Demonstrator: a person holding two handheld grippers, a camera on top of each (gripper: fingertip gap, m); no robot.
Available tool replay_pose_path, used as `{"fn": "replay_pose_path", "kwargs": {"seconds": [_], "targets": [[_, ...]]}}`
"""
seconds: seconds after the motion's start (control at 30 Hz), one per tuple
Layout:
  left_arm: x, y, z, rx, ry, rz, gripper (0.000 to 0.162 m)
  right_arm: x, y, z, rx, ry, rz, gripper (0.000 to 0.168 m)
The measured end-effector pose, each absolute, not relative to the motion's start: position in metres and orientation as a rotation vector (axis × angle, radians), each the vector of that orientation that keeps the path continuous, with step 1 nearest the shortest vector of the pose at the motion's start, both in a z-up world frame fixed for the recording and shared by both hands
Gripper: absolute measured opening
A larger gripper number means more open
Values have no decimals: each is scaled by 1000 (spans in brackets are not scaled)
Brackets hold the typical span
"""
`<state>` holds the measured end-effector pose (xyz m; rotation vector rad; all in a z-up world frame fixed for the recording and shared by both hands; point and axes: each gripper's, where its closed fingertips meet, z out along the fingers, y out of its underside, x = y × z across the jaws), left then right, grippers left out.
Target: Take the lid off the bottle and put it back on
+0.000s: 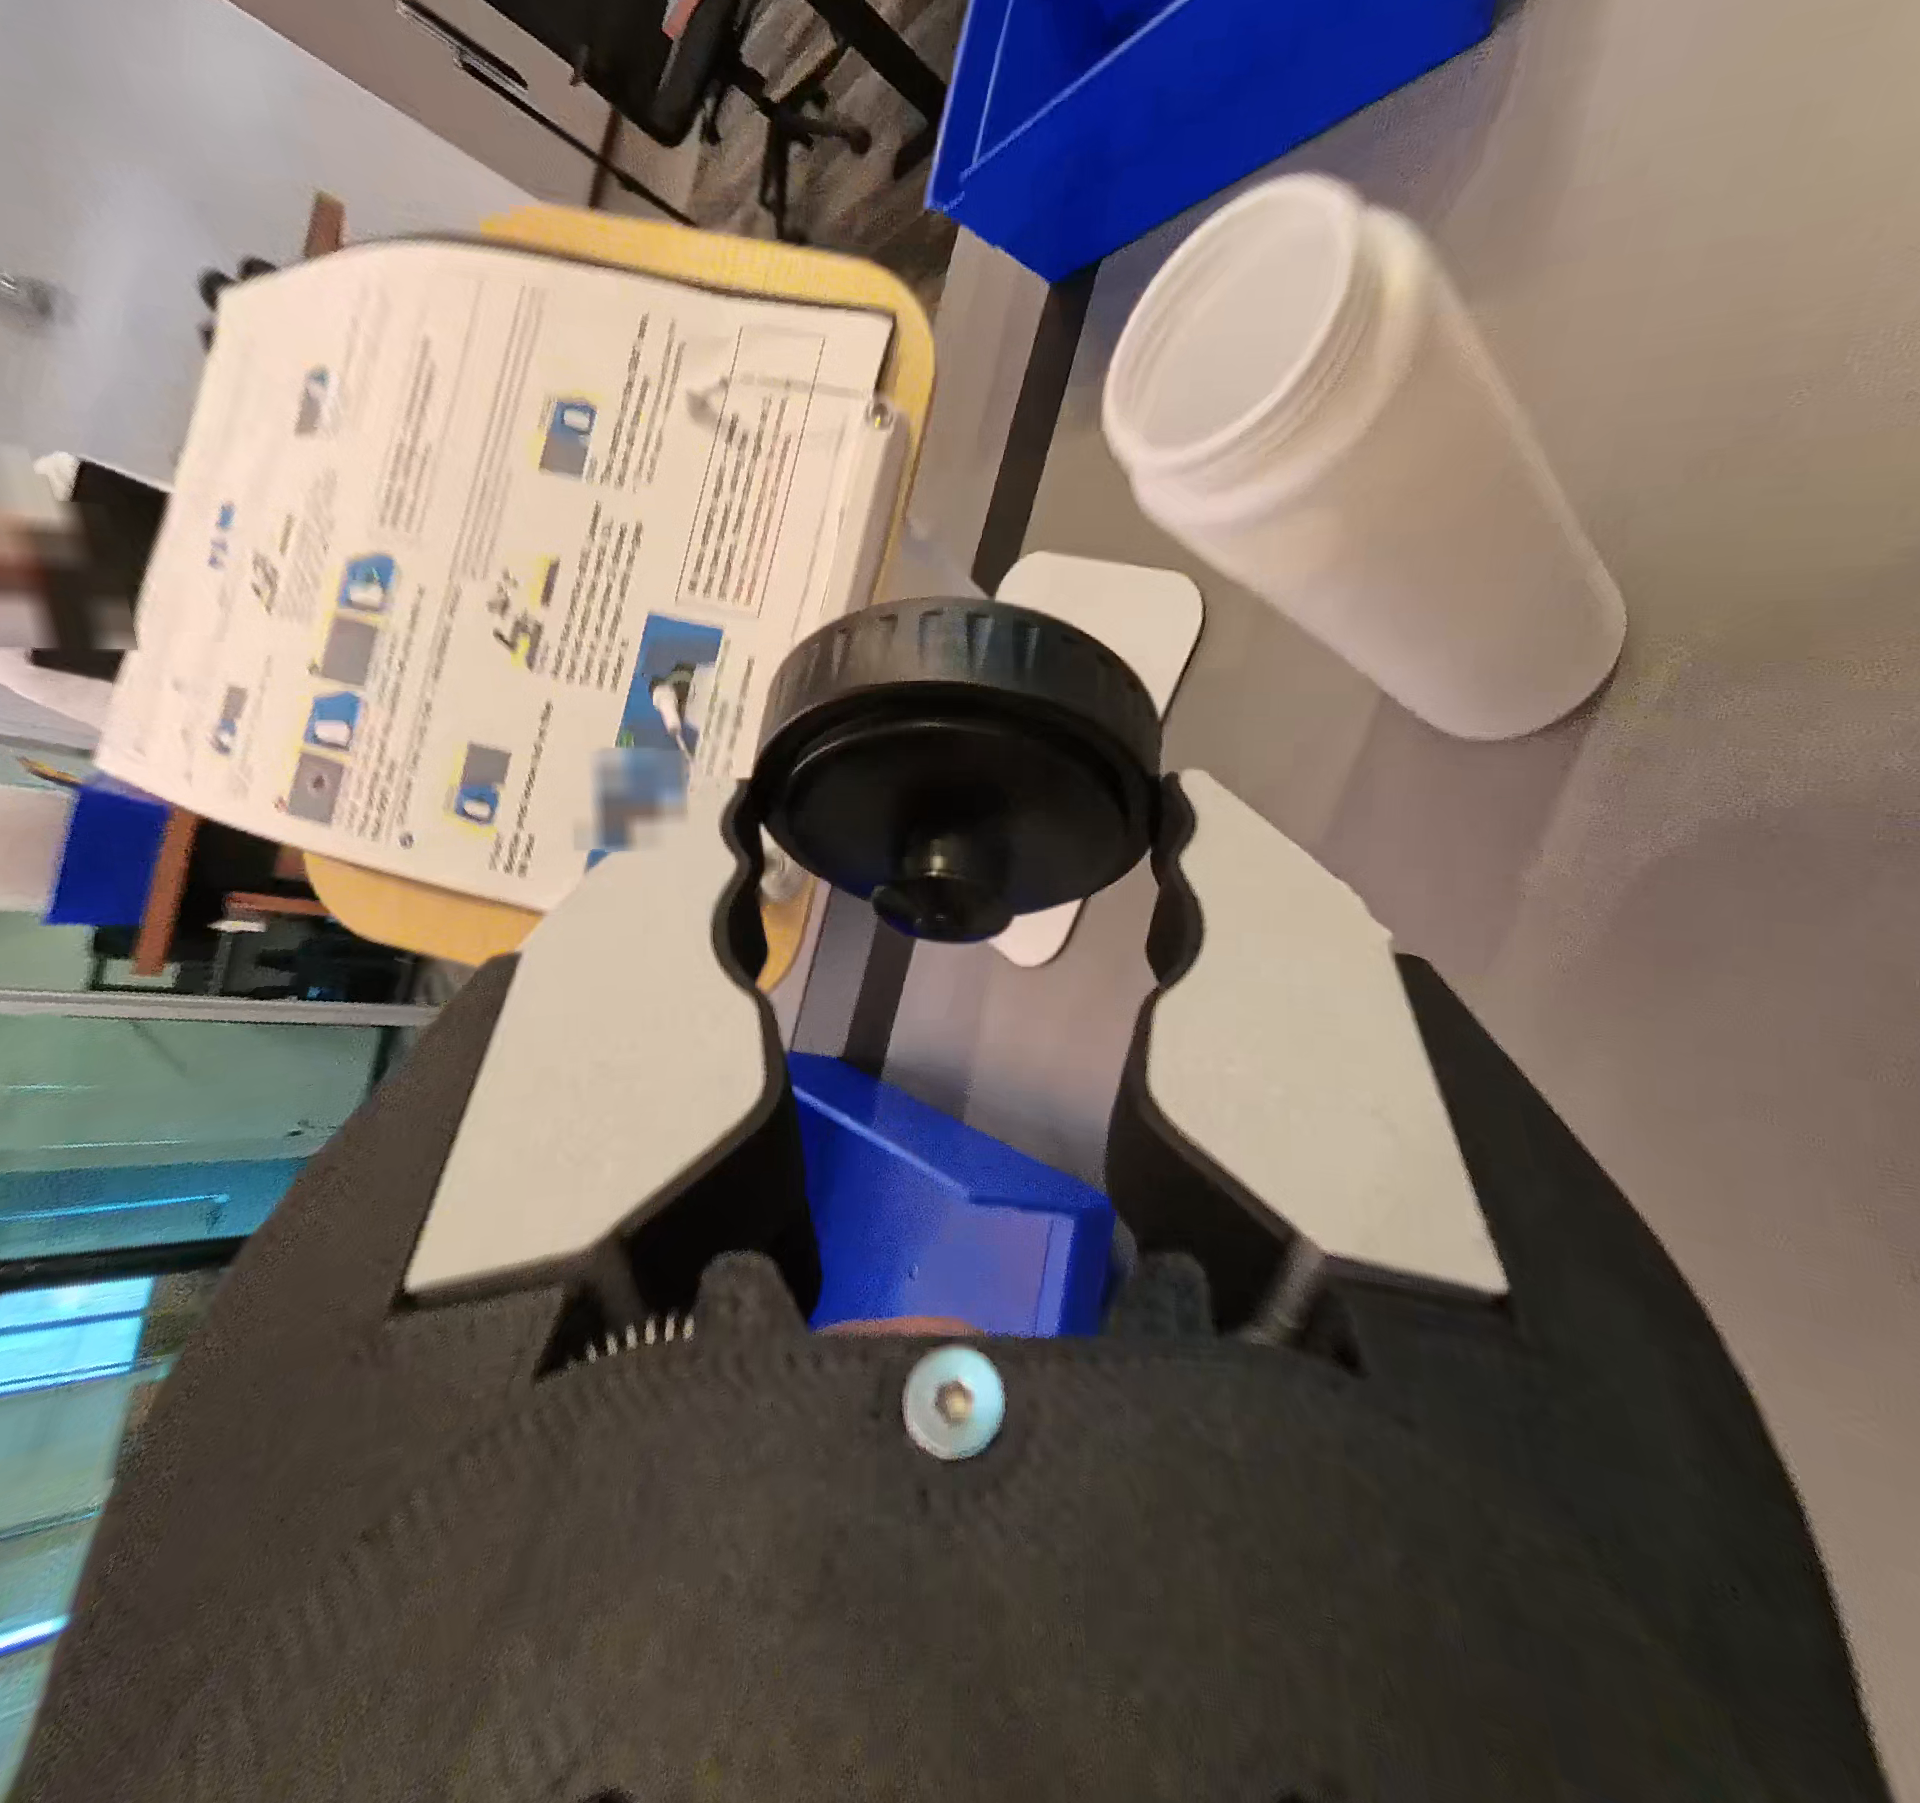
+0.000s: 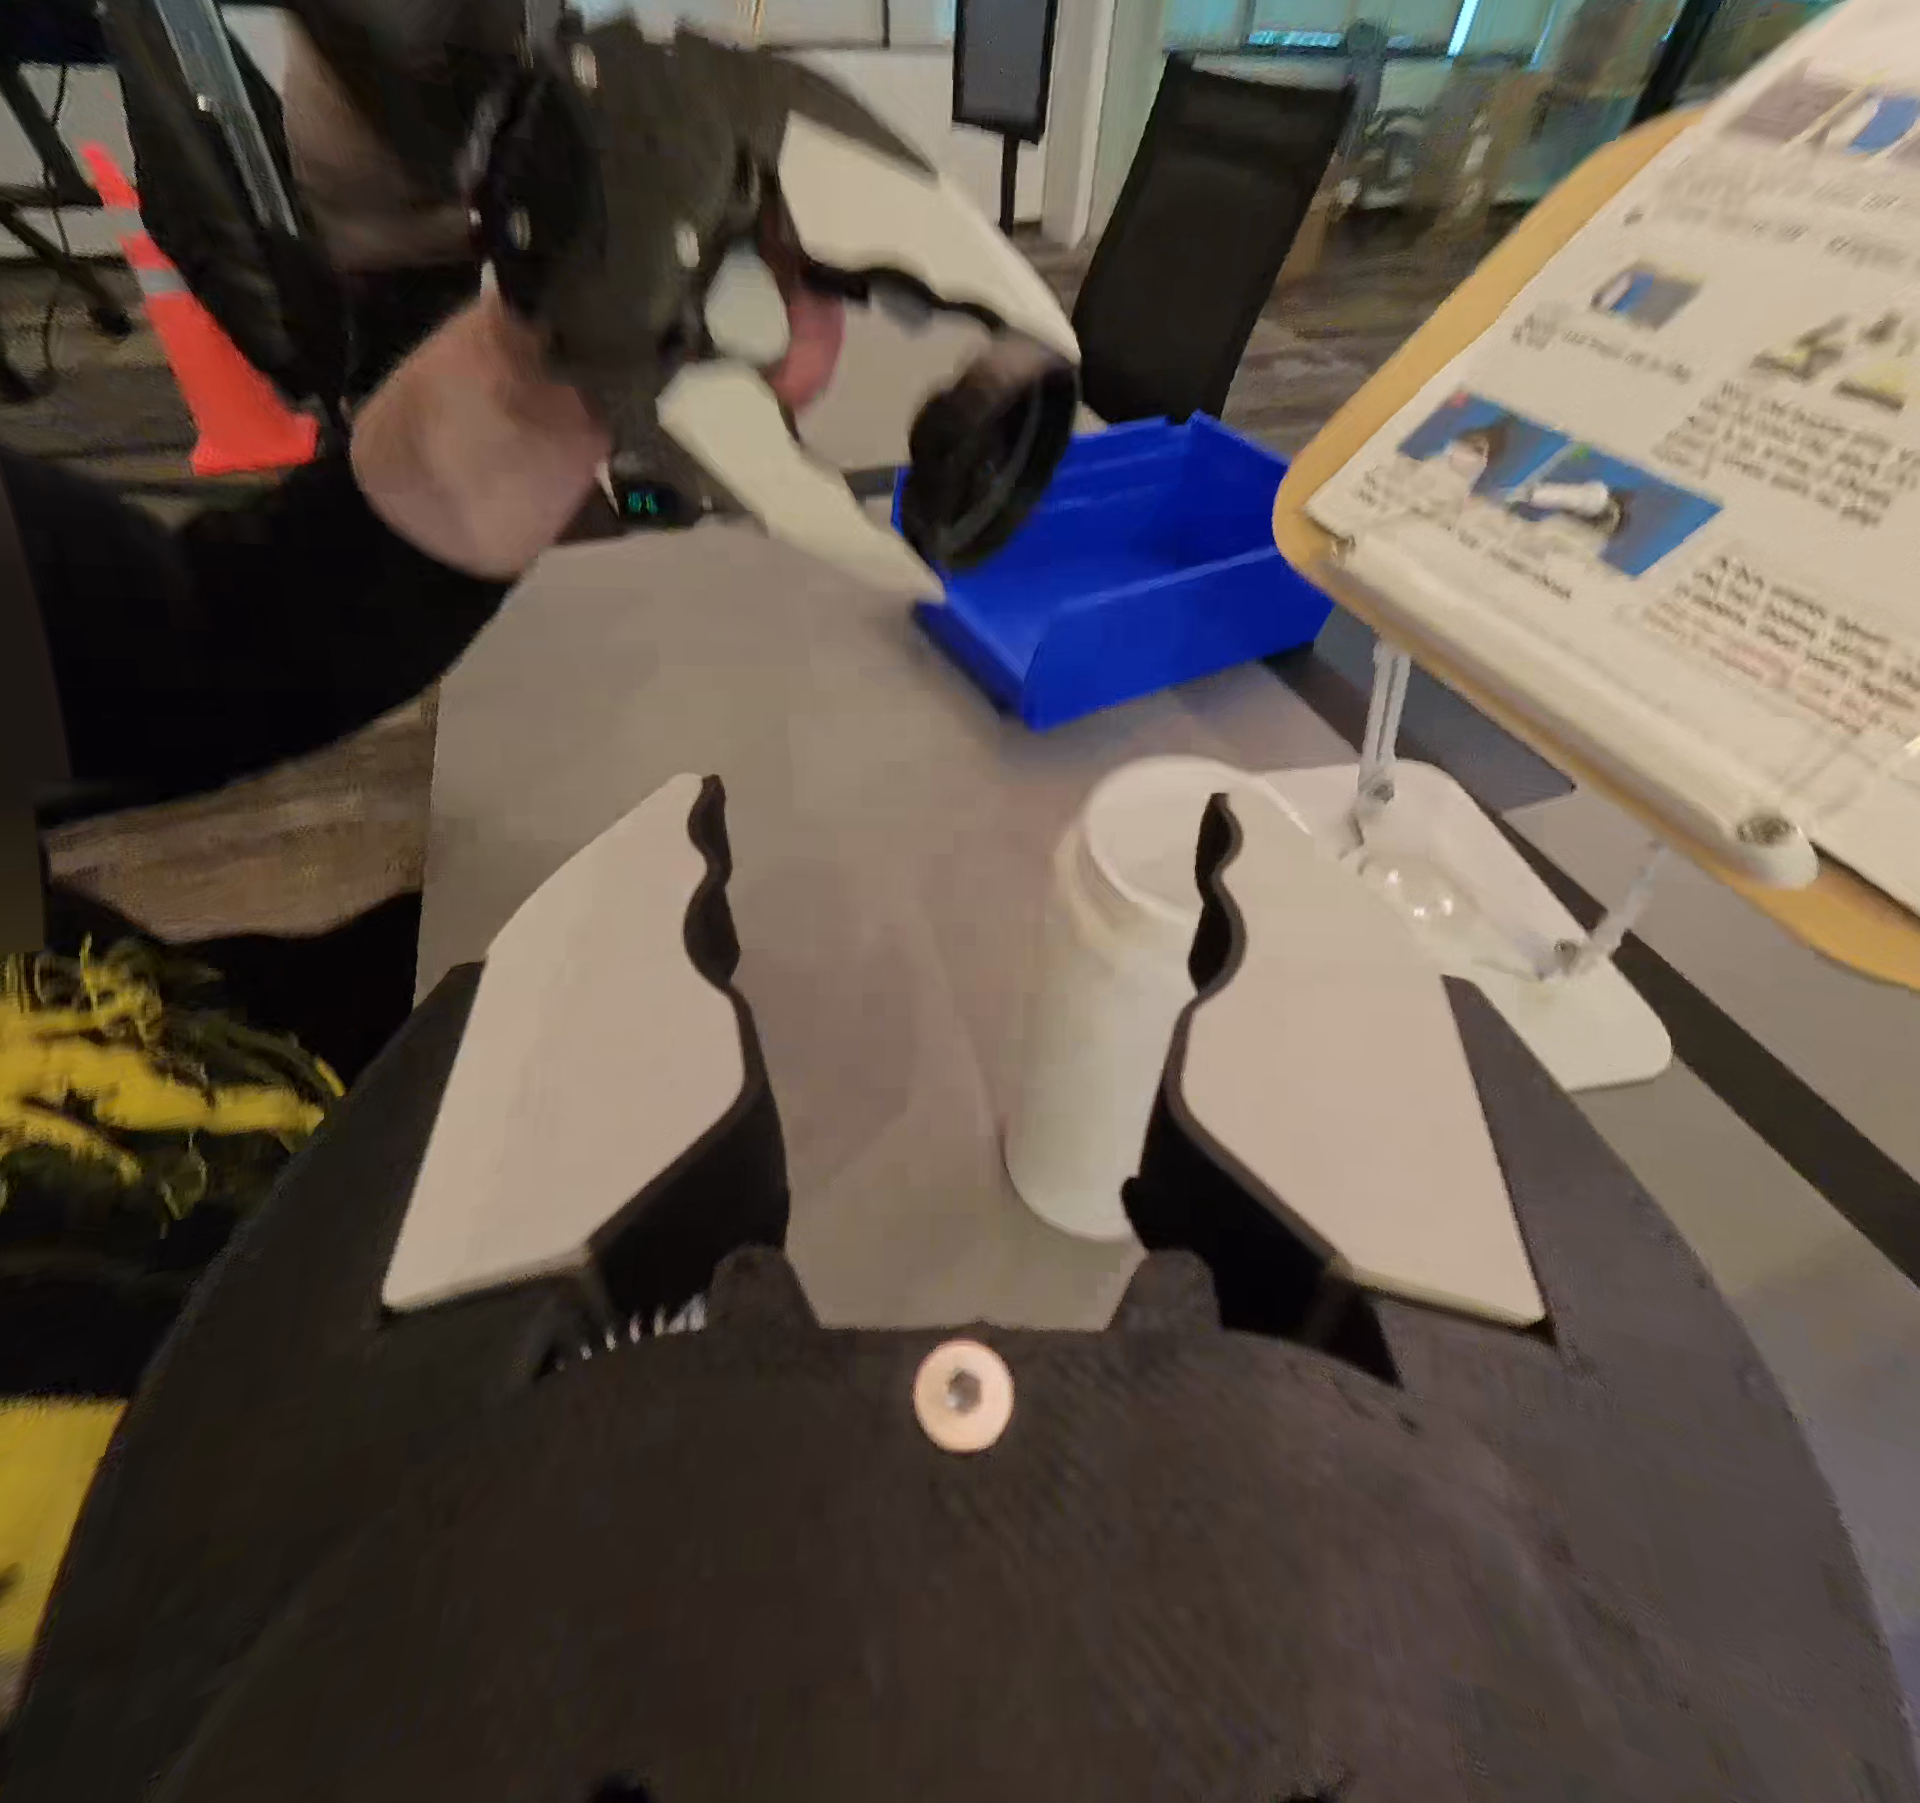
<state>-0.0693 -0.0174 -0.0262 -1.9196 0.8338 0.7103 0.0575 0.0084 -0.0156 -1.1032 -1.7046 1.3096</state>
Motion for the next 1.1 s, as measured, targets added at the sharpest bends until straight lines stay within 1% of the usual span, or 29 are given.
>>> {"fn": "replay_pose_path", "kwargs": {"seconds": [0.07,0.17,0.27,0.33,0.37,0.4,0.5,0.57,0.63,0.67,0.77,0.87,0.93,1.03,1.1], "targets": [[-48,-7,-30,-1900,853,764,72,44,-2,-10,-1142,-1674,1254,79],[-22,5,-29,-1850,847,828,72,25,-6,-10,-1174,-1635,1196,78],[0,12,-28,-1820,862,859,72,11,-7,-23,-1226,-1661,1184,70],[8,14,-29,-1799,889,927,72,8,-10,-27,-1222,-1676,1206,57],[12,16,-29,-1789,902,941,72,9,-10,-28,-1201,-1688,1205,37],[11,17,-30,-1795,897,953,72,10,-10,-30,-1184,-1692,1196,29],[17,20,-22,-1733,889,943,72,14,-7,-25,-1162,-1684,1238,29],[24,16,-9,-1684,880,889,72,22,-9,-12,-1121,-1674,1366,29],[28,11,7,-1624,852,797,87,35,-15,4,-1056,-1672,1604,29],[34,8,13,-1594,848,707,92,40,-13,9,-1060,-1655,1718,29],[53,0,27,-1484,831,387,93,61,-17,28,-936,-1617,2179,29],[64,4,22,-1458,874,271,95,79,-23,34,-758,-1623,2455,29],[77,4,19,-1427,907,196,94,79,-25,29,-735,-1622,2520,29],[90,4,17,-1394,937,134,85,86,-25,31,-658,-1587,2608,29],[94,4,17,-1385,937,92,82,88,-24,30,-637,-1584,2638,29]]}}
